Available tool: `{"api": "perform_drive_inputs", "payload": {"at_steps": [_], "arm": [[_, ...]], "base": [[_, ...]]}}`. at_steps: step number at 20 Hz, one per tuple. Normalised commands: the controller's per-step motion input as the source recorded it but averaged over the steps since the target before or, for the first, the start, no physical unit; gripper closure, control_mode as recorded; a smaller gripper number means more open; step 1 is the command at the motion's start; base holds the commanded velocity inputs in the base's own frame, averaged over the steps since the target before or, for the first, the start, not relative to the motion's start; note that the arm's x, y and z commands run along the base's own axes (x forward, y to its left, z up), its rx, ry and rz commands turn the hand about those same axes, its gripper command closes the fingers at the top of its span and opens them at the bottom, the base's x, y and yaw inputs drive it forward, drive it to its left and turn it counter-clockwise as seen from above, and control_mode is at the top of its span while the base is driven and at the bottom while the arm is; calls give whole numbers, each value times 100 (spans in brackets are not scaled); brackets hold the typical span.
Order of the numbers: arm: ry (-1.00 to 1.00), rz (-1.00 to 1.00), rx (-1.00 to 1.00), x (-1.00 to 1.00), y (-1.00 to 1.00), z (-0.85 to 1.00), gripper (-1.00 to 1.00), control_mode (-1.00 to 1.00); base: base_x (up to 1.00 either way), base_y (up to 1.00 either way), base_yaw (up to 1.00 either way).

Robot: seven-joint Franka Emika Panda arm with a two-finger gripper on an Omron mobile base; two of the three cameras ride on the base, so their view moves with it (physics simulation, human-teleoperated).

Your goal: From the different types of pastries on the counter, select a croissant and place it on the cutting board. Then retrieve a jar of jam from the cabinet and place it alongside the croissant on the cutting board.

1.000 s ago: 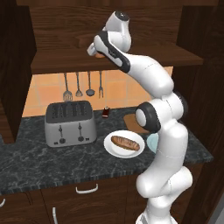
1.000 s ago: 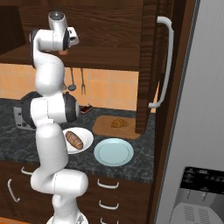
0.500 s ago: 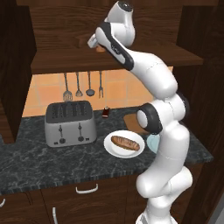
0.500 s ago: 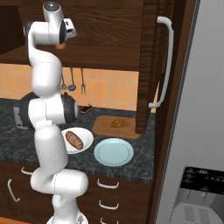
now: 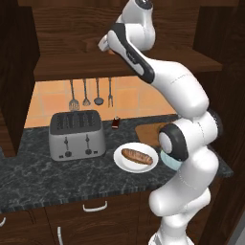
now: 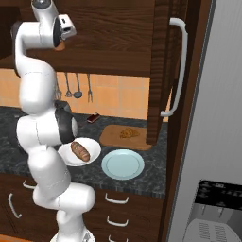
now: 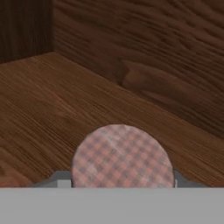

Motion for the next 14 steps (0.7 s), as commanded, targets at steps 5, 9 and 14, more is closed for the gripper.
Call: {"api": "perform_drive_inputs", "payload": {"at_steps": [5,9,14], "arm": [[0,-9,0,-100,-41,0,100,-100],[-5,-7,0,-100,-50,0,100,-100],[-11,-6,0,-100,-38,0,100,-100]], "base": [[0,0,0],[0,0,0],[0,0,0]]}}
